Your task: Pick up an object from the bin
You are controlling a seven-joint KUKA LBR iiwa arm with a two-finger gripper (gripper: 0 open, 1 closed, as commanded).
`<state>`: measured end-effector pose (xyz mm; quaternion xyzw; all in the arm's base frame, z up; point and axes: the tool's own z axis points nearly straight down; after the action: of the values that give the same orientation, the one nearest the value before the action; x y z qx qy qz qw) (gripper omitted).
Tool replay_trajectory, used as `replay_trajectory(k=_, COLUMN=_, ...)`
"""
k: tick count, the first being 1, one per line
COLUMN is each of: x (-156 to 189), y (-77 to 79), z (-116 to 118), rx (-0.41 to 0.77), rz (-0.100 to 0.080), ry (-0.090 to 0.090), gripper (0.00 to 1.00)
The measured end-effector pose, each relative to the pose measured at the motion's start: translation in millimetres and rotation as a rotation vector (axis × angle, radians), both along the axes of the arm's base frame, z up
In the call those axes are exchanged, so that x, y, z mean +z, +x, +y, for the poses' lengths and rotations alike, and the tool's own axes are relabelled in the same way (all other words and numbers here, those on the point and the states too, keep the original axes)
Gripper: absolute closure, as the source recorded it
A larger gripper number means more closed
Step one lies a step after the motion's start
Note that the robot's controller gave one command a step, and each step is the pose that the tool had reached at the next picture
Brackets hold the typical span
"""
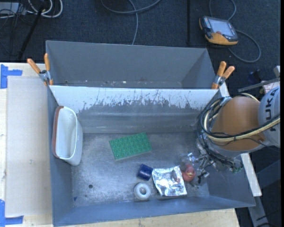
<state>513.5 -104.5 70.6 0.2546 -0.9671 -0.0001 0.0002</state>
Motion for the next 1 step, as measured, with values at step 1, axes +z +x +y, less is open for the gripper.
replay_trajectory(k=1, x=105.1, y=-6.8, z=-7.8, rx=0.032, rz=-0.008, ry=-0.001, gripper=1.0)
